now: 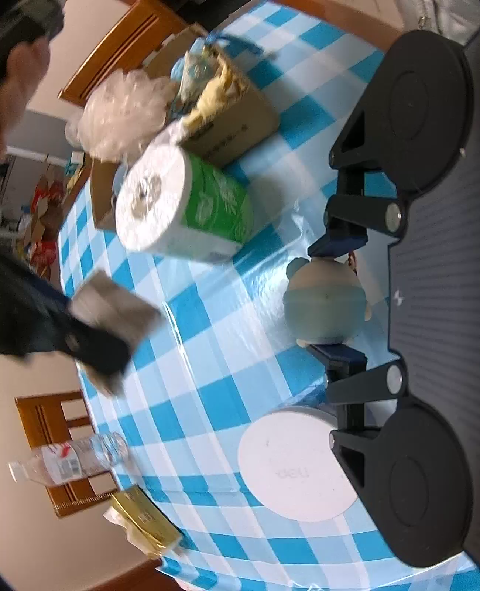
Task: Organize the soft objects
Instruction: 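Carry the sachet and figurine over the cardboard box with both grippers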
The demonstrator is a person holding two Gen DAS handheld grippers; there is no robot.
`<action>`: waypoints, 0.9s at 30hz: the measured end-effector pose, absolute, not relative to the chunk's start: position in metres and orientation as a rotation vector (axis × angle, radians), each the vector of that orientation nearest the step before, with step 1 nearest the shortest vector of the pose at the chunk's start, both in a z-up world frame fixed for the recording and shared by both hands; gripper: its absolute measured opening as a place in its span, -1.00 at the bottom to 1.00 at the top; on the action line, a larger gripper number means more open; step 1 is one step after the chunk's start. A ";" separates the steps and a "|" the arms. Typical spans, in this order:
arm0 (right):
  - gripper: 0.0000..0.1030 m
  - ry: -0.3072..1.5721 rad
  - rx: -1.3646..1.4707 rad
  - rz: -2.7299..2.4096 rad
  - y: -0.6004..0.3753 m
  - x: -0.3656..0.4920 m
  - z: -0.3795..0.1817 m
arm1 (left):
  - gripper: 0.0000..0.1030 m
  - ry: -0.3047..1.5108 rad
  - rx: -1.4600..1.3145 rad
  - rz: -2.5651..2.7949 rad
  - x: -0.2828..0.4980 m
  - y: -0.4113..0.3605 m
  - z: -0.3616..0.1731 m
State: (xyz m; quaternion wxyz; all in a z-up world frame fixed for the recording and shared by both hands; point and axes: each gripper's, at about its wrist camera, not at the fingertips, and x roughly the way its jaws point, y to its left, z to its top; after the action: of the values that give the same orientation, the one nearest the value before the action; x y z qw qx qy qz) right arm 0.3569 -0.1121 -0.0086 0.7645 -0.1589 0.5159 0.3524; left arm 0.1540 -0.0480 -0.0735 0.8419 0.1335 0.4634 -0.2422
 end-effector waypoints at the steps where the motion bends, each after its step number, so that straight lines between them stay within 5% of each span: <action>1: -0.01 1.113 -0.334 0.758 -0.118 0.350 -0.002 | -0.09 0.978 0.290 -0.522 0.152 -0.049 -0.070; 11: -0.01 1.092 -0.252 0.590 -0.197 0.273 0.030 | -0.09 0.919 0.386 -0.664 0.136 -0.081 -0.034; 27: 0.01 1.129 -0.100 0.293 -0.303 0.209 0.002 | -0.09 0.831 0.442 -0.804 0.136 -0.159 -0.009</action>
State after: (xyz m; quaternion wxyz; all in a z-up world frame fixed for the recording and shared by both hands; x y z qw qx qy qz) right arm 0.2086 -0.3028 0.0024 0.8335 -0.0474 0.5328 0.1384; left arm 0.1362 -0.1593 -0.0092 0.8144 0.2073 0.3896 -0.3769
